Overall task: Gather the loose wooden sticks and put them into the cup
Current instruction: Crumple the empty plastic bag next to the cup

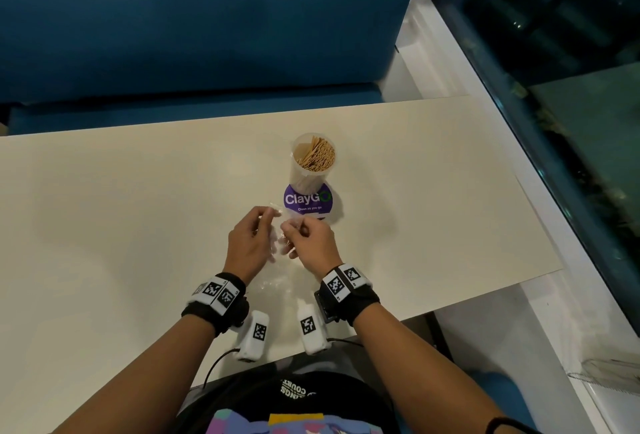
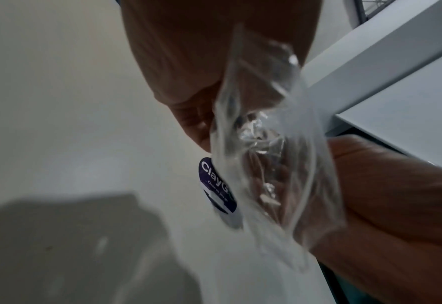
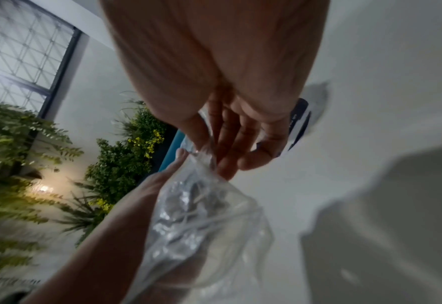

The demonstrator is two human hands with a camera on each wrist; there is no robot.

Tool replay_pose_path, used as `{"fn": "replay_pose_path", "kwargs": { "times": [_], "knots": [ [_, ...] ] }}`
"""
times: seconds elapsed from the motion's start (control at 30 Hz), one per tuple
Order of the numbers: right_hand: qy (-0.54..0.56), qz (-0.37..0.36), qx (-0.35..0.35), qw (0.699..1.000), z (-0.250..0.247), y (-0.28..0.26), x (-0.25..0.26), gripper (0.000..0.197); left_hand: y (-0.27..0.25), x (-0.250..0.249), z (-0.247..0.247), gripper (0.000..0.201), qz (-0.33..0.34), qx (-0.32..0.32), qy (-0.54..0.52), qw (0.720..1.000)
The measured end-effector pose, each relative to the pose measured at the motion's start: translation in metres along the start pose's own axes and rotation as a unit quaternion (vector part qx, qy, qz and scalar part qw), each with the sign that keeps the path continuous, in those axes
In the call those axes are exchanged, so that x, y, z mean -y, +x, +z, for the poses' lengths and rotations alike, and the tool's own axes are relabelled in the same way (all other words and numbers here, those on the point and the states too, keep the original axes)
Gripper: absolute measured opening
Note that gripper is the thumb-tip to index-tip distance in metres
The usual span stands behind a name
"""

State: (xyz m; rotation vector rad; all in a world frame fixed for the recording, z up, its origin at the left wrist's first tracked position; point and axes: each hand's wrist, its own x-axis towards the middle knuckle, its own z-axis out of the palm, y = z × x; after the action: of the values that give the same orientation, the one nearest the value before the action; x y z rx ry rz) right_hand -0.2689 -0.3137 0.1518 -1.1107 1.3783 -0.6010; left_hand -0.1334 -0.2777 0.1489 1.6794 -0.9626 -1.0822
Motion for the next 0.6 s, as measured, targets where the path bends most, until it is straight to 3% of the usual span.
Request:
{"fn": "replay_pose_path", "kwargs": {
  "times": [0.1, 0.17, 0.23, 0.33, 0.47, 0.6],
  "knots": [
    [0.006, -0.012, -0.055, 0.998, -0.006, 0.007, 0.004, 0.013, -0.002, 0.003, -0.001, 0.044, -0.098, 0.041, -0.032, 0.994],
    [0.014, -0.015, -0.073, 0.997, -0.012, 0.013, 0.008, 0.014, -0.004, 0.004, -0.003, 0.045, -0.127, 0.081, -0.047, 0.987],
    [0.012, -0.020, -0.072, 0.997, -0.019, 0.019, 0.009, 0.015, -0.006, 0.006, -0.004, 0.034, -0.128, 0.111, -0.074, 0.983],
    [-0.011, -0.024, -0.064, 0.998, -0.028, 0.025, 0.009, 0.013, -0.005, 0.008, -0.006, 0.021, -0.120, 0.098, -0.057, 0.986],
    [-0.013, -0.017, -0.044, 0.999, -0.035, 0.027, 0.011, 0.026, -0.003, 0.008, -0.003, 0.025, -0.111, 0.087, -0.031, 0.990],
    [-0.031, 0.042, 0.014, 0.999, -0.035, 0.023, 0.012, 0.040, -0.001, 0.008, -0.003, 0.025, -0.099, 0.057, -0.013, 0.993]
  ]
}}
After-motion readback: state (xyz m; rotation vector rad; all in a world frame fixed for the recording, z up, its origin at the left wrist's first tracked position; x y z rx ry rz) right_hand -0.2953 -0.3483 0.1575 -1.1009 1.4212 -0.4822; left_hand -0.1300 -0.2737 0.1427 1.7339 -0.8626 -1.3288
